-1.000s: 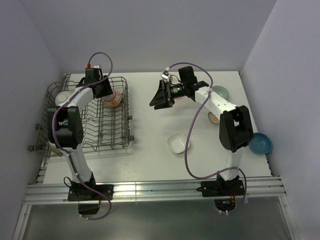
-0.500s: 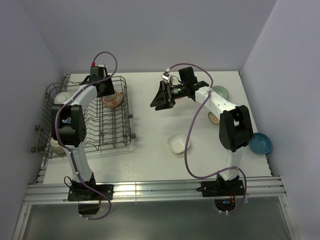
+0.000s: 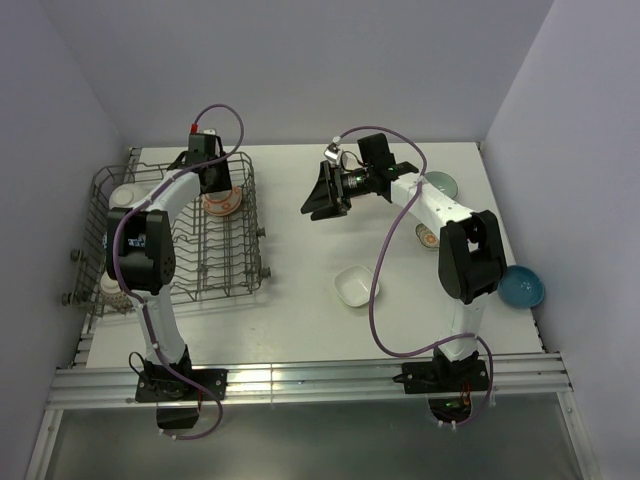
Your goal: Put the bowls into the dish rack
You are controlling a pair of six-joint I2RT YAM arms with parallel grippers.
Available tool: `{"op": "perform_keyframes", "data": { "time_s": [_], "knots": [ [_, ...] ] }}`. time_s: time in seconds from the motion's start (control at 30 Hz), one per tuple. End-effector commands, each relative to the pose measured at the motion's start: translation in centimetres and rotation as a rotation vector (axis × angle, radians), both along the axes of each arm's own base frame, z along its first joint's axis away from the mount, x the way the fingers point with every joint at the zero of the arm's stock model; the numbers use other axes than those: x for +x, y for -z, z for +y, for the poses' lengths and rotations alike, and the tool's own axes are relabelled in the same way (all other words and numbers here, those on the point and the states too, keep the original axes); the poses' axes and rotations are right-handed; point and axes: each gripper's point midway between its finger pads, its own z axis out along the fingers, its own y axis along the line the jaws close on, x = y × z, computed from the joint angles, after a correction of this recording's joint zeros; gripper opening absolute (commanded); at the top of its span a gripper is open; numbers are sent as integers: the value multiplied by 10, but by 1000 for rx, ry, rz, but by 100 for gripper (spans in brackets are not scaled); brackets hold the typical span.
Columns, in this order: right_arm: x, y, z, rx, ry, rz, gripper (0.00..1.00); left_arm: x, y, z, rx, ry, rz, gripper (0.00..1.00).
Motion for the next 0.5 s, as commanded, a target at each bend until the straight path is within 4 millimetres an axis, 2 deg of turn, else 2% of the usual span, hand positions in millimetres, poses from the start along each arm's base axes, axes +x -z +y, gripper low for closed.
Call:
{"op": "perform_keyframes", "data": {
  "time_s": [0.0,0.13,0.37,0.4,0.47],
  "knots": [
    [5,-14,-1,20,-4,-58,75,14,-46,4,22,-2,-122,0],
    [7,-11,-2,12,-2,-64,75,15,-29,-4,-6,27,-83,0],
    [7,-5,-5,-14,-2,-58,76,18,-7,-5,1,37,-30,2],
    [7,-5,-5,-16,-2,-58,78,18,-4,-5,1,36,-18,6],
    [8,-5,-6,-24,3,-64,94,17,-4,-6,-2,36,-7,16]
  ]
}}
